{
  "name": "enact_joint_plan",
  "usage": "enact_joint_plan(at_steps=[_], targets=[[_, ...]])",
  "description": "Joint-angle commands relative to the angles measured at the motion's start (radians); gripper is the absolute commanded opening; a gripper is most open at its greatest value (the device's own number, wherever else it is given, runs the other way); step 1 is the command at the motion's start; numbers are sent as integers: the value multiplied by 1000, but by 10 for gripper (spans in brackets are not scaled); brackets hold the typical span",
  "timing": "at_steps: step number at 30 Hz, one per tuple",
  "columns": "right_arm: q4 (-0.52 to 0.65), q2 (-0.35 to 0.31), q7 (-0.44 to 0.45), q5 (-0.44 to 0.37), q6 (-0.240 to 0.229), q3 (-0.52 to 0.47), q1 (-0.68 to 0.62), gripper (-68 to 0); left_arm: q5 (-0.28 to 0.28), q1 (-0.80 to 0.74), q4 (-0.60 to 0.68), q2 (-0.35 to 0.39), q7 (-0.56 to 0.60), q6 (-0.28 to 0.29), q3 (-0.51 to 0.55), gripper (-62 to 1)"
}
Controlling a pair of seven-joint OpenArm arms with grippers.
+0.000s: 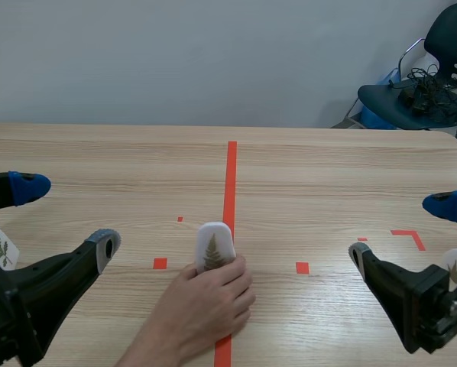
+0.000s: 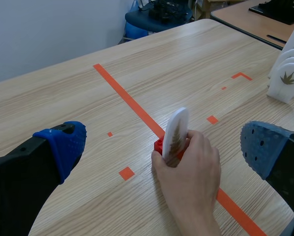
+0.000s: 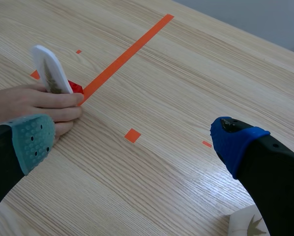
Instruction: Do the leaf sorting experiment
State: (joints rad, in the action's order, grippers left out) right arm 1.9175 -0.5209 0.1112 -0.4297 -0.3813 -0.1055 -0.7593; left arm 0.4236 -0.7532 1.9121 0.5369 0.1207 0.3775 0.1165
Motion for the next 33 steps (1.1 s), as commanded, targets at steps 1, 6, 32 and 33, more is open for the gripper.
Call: enact_joint_plan(at_steps=[1,6,32,33], targets=[[5,0,14,-7,0,-12,11,4,9,3,11,-5,10,3,5,14],[5,0,14,-7,0,-12,11,4,9,3,11,-5,10,3,5,14],[5,0,7,-6,0,-12,11,4,-3,127,-95,-5,-127,21,-46,14],[5,0,7,-6,0,-12,11,4,-3,145,-121,-5,-127,21,-66,14]])
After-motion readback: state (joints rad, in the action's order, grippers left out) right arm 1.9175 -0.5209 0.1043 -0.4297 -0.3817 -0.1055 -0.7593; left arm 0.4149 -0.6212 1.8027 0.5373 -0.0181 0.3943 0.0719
